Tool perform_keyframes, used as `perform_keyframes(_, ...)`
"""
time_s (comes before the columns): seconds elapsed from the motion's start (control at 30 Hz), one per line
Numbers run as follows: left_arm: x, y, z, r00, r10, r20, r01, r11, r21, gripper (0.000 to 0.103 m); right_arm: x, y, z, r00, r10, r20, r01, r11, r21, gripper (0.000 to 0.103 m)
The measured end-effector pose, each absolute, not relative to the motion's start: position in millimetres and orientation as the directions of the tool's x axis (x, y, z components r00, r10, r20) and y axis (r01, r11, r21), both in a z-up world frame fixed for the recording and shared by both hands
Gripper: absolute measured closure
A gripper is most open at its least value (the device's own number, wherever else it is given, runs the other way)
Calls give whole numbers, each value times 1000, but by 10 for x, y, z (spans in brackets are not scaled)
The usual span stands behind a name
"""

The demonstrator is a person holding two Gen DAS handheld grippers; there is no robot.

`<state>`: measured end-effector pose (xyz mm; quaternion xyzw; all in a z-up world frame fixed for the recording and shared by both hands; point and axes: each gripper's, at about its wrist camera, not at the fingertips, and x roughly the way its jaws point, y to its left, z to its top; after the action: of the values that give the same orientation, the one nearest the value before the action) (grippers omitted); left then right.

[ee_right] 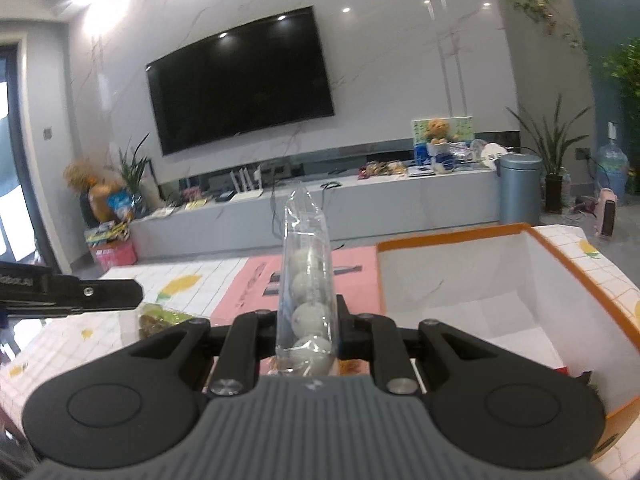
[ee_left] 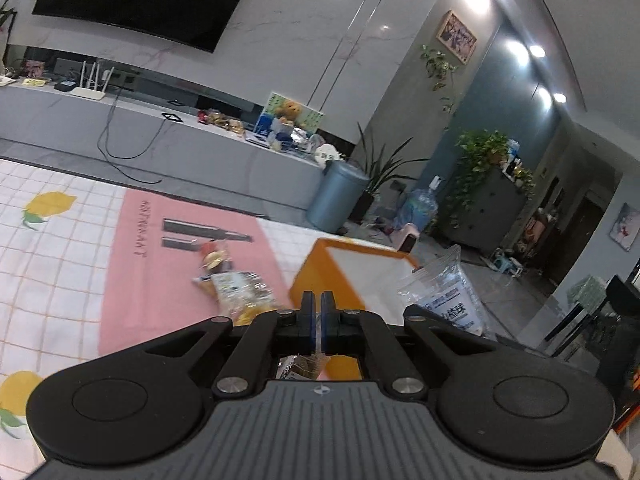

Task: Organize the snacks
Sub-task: 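Lower the clear tube into the orange box and open the right tool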

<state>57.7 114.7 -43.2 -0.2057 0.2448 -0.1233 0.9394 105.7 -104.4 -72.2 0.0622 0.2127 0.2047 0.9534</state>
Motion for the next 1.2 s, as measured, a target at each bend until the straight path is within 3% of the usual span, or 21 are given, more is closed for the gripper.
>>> perform_keyframes(0.13,662,1014,-326,847,-368,-384,151,859,-489,102,1102,-1257,-665,842,394,-368,-325,916,236,88)
perform_keyframes(0.47,985,310,34,824,-455,-339,285,849,-446,103,1249,-1853,-624,889,262,-376,-167,949,267,88)
perform_keyframes(0.7,1445,-263,-37,763,-525,-377,353,827,-437,103,1326,-2193,-612,905,194,-378,-85,954,287,88)
perform_keyframes(0.9,1809,-575,-279,735,-494,-465,329,859,-392,103,1406,-2392,-685,898,180,-403,-49,948,314,88)
perform_keyframes(1.2,1778,-569,-386,746,-429,-509,295,899,-324,103,1522,-2441,-765,879,183,-440,-41,949,312,88)
